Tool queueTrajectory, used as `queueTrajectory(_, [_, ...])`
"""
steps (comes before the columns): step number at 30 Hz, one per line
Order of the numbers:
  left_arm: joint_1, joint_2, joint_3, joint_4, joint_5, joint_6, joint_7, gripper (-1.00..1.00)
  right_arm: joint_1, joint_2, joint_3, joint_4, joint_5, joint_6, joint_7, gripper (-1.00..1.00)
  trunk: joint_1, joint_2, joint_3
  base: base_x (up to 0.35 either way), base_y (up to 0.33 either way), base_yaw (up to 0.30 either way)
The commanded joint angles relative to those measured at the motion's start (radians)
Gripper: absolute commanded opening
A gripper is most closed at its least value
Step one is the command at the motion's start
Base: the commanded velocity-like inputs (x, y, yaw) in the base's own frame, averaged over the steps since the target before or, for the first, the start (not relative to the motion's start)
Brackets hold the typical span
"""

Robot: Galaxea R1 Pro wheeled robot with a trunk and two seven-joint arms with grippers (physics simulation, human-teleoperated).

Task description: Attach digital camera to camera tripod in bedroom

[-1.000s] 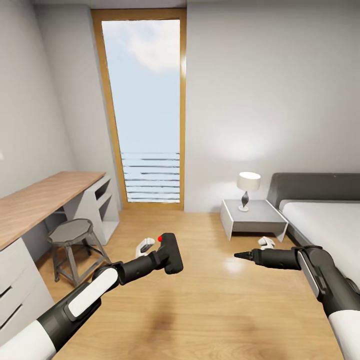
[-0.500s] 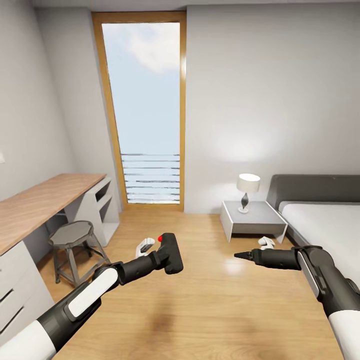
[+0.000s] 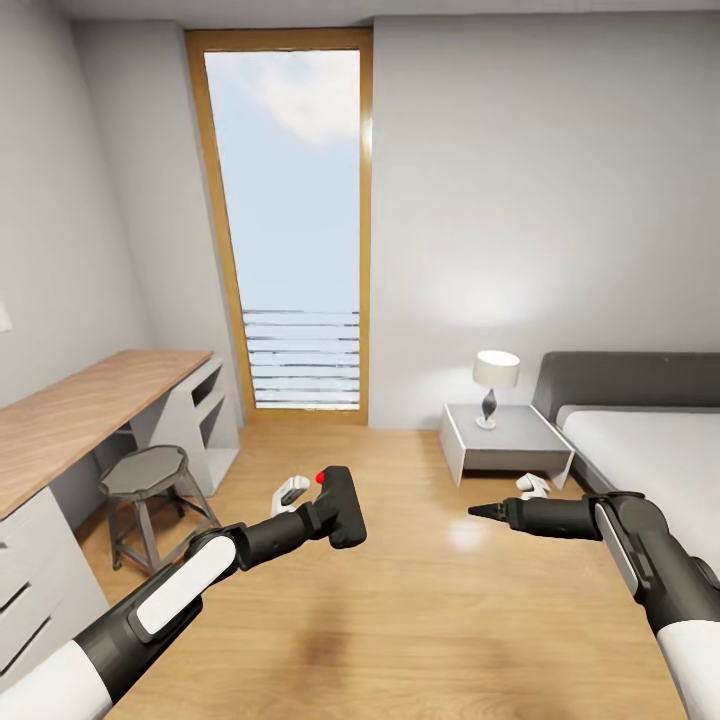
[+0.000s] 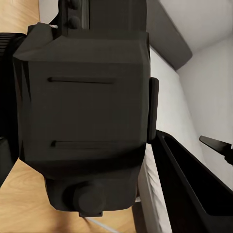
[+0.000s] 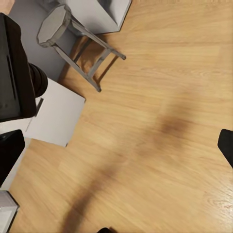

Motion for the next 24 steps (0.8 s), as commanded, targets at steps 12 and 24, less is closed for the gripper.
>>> queueTrajectory(12, [-0.001, 0.0, -0.002, 0.0, 0.009, 0.002, 0.005, -1.0, -0.001, 0.0, 0.001, 0.003, -0.005, 0.006, -0.006, 1.0, -0.046, 0.083, 0.036, 0.0, 0.0, 0.0])
queueTrajectory(24, [-0.001, 0.0, -0.001, 0.001, 0.01, 0.002, 0.006, -1.0, -0.001, 0.033, 0.0, 0.005, -0.007, 0.006, -0.072, 1.0, -0.092, 0.167, 0.074, 0.0, 0.0, 0.0])
